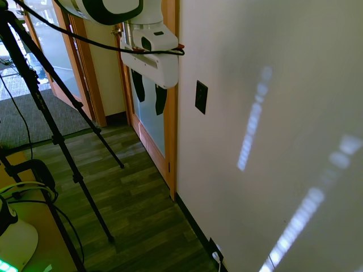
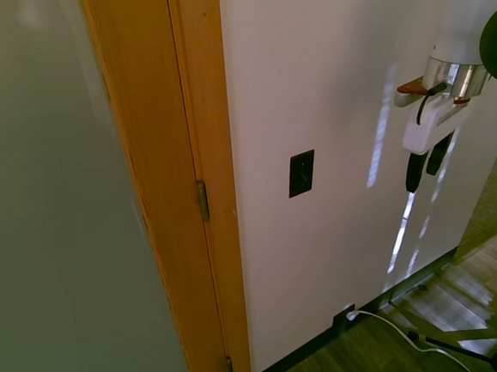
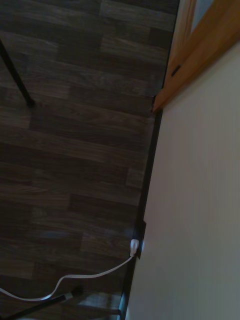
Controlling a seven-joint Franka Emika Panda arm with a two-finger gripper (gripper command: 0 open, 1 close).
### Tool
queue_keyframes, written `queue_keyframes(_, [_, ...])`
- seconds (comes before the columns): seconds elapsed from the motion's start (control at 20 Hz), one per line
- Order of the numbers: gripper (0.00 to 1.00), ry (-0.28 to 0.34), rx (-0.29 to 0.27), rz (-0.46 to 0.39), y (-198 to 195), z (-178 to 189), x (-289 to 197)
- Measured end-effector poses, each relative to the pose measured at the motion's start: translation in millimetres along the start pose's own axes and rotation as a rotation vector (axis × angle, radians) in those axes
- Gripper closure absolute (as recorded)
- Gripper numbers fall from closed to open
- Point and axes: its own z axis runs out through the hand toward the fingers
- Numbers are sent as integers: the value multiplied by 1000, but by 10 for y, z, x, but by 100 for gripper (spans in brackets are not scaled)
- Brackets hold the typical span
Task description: Turn on the light
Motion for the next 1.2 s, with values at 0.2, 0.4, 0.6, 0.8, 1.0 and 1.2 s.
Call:
queue_keyframes(0.2, [0,13,28,1,-62,46,13])
queue_keyframes(0.4, [0,51,104,12,-310,358,37])
queue_keyframes(0.6, [0,162,187,50,-640,613,181])
queue_keyframes(0.8, [0,230,238,62,-1030,739,258])
queue_keyframes(1.0, [100,288,273,96,-1319,823,451])
queue_keyframes(1.2, [100,306,308,112,-1420,951,588])
